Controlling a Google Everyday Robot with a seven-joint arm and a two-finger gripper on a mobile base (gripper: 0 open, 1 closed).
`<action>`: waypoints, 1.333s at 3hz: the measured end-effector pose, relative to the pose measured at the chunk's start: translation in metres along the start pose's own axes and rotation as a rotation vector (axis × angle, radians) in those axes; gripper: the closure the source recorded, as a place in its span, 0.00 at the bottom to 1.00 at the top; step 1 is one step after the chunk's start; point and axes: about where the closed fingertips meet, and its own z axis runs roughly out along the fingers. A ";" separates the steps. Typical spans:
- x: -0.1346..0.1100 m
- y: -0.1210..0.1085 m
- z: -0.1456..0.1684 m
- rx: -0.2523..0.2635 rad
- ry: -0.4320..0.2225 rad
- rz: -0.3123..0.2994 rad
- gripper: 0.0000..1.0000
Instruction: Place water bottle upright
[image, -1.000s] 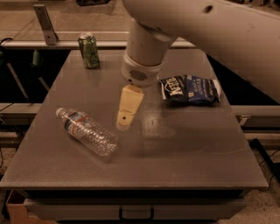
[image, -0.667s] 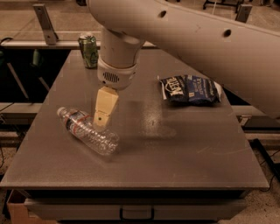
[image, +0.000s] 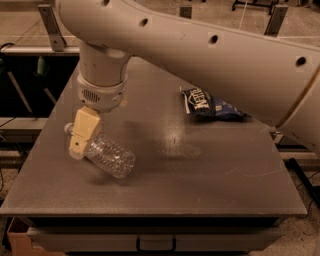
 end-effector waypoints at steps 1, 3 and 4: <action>-0.017 0.021 0.013 0.023 -0.012 0.015 0.00; -0.034 0.017 0.025 0.082 -0.029 0.063 0.41; -0.039 -0.003 0.013 0.108 -0.060 0.077 0.64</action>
Offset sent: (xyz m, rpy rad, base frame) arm -0.0134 0.0539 -0.0279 -0.0061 -0.0711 -0.0854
